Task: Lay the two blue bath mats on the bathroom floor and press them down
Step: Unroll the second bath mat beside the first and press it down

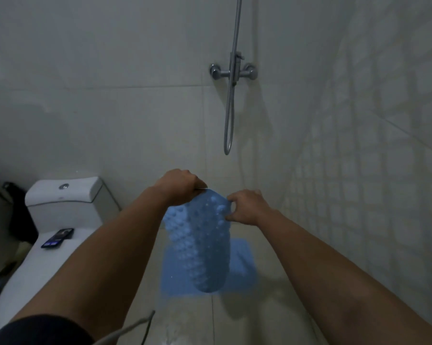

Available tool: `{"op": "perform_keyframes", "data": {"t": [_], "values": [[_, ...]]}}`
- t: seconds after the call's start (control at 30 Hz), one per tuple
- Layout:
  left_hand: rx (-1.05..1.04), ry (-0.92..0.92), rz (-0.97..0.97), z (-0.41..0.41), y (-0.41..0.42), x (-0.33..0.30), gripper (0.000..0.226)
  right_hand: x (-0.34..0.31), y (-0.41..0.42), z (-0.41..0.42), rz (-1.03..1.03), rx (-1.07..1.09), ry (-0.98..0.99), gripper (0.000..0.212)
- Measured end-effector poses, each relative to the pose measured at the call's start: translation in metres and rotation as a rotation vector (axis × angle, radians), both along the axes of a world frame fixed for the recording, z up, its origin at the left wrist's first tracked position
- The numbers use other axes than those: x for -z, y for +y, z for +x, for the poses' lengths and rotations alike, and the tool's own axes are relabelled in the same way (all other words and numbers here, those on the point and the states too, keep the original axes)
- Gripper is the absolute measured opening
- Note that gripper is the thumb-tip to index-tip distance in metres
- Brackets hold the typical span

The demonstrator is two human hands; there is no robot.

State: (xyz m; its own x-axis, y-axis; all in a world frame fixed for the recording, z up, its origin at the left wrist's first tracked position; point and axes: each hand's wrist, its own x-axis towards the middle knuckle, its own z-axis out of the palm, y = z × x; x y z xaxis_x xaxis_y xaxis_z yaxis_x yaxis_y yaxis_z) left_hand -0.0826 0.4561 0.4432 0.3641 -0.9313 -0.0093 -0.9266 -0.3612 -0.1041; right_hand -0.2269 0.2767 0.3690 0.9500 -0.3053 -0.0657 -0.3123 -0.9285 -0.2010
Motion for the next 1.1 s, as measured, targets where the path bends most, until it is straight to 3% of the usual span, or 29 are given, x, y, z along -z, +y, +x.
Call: {"op": "perform_keyframes", "data": {"t": [0.17, 0.23, 0.3, 0.37, 0.47, 0.53, 0.57, 0.7, 0.8, 0.9, 1.0, 1.1], "values": [[-0.087, 0.016, 0.010, -0.026, 0.013, 0.017, 0.032, 0.025, -0.015, -0.033, 0.080, -0.036, 0.176, 0.033], [-0.132, 0.031, -0.036, -0.029, 0.023, 0.022, 0.033, 0.051, -0.020, -0.052, 0.081, -0.013, 0.303, 0.043], [-0.163, 0.052, -0.064, -0.029, 0.035, 0.025, 0.033, 0.083, -0.021, -0.075, 0.270, 0.049, 0.361, 0.048], [-0.168, 0.046, -0.062, -0.031, 0.046, 0.028, 0.032, 0.105, -0.021, -0.096, 0.396, 0.084, 0.384, 0.039], [-0.216, 0.051, -0.095, -0.032, 0.064, 0.041, 0.030, 0.139, -0.019, -0.121, 0.425, 0.093, 0.489, 0.028], [-0.250, 0.073, -0.120, -0.031, 0.079, 0.053, 0.030, 0.161, -0.013, -0.138, 0.465, 0.114, 0.490, 0.006], [-0.259, 0.096, -0.118, -0.030, 0.086, 0.061, 0.031, 0.171, -0.008, -0.145, 0.479, 0.135, 0.460, 0.015], [-0.308, 0.180, -0.098, -0.027, 0.119, 0.097, 0.050, 0.197, 0.015, -0.159, 0.471, 0.190, 0.439, 0.027], [-0.314, 0.191, -0.080, -0.018, 0.147, 0.120, 0.053, 0.207, 0.027, -0.168, 0.402, 0.217, 0.455, 0.042], [-0.308, 0.238, -0.029, -0.013, 0.178, 0.152, 0.054, 0.219, 0.042, -0.179, 0.324, 0.204, 0.464, 0.041], [-0.354, 0.400, -0.011, -0.013, 0.212, 0.198, 0.062, 0.235, 0.061, -0.182, 0.292, 0.198, 0.515, 0.037], [-0.375, 0.535, 0.029, -0.015, 0.239, 0.238, 0.052, 0.257, 0.070, -0.187, 0.277, 0.201, 0.607, 0.032]]}}
